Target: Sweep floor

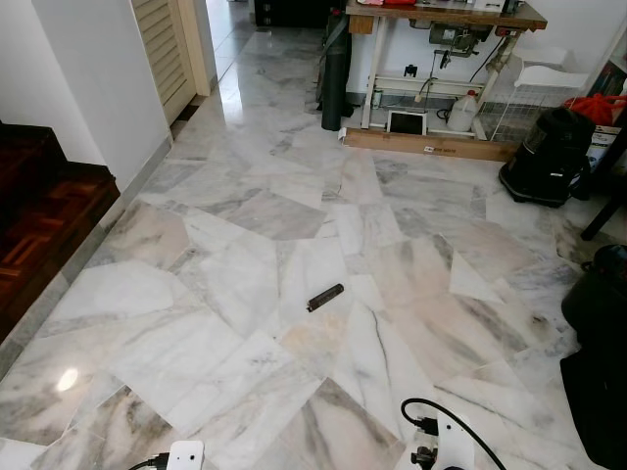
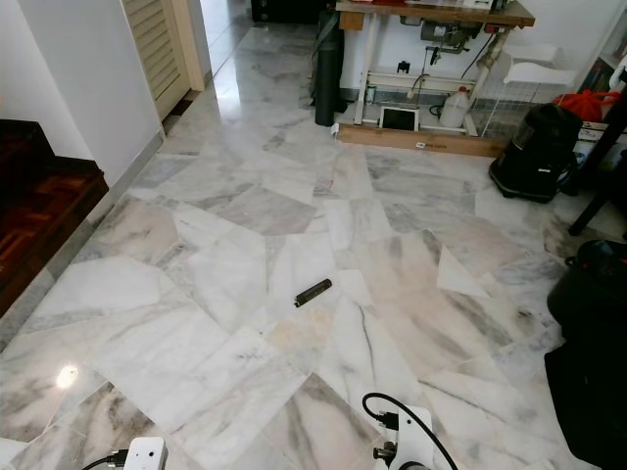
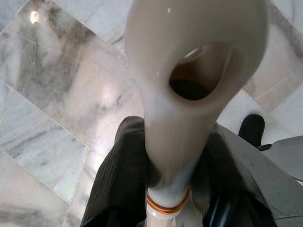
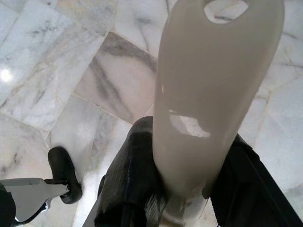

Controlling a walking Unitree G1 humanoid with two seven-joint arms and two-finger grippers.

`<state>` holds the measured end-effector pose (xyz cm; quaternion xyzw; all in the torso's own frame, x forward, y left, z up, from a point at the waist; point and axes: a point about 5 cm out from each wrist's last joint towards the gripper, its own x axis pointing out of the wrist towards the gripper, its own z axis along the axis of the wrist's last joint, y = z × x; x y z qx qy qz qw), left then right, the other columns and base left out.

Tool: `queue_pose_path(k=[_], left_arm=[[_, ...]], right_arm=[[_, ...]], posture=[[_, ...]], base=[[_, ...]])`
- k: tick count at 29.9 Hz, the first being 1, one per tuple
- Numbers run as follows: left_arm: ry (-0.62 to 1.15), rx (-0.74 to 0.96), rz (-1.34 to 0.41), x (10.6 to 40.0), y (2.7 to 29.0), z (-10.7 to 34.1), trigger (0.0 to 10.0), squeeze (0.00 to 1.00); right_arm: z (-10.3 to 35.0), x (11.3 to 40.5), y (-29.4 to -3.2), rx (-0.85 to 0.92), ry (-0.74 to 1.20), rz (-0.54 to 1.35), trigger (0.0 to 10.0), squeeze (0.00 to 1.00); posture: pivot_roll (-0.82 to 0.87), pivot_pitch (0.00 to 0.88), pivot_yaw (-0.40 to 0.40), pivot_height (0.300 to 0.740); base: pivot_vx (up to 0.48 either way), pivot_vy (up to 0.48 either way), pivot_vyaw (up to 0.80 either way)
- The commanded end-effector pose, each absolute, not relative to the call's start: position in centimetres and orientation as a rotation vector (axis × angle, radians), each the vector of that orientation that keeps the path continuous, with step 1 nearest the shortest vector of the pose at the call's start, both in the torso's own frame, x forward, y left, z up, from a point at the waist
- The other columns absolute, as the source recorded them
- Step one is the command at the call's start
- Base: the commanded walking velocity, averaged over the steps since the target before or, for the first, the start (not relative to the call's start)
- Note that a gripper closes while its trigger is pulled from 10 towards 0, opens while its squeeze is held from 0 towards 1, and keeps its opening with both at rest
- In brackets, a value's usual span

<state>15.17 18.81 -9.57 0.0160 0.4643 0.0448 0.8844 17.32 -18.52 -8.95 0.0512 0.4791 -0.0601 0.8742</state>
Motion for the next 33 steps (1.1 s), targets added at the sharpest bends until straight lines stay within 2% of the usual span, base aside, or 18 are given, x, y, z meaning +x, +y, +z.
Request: queue_pose_path(k=[1, 33], left_arm=[[0.985, -0.005, 0.081, 14.52, 18.3, -9.89, 10.0, 0.0], [0.99, -0.005, 0.073, 14.61, 18.25, -9.88, 10.0, 0.0]], right_arm=[[-8.79, 17.59, -18.71, 0.113, 0.987, -0.137, 10.0, 0.0], [-8.66, 17.8, -18.93, 0.103, 0.976, -0.15, 10.0, 0.0]], posture=[[-0.1, 0.016, -0.077, 0.74], [-0.11, 0.014, -0.077, 0.74]], base=[[0.36, 0.0, 0.0], [0.37, 0.0, 0.0]])
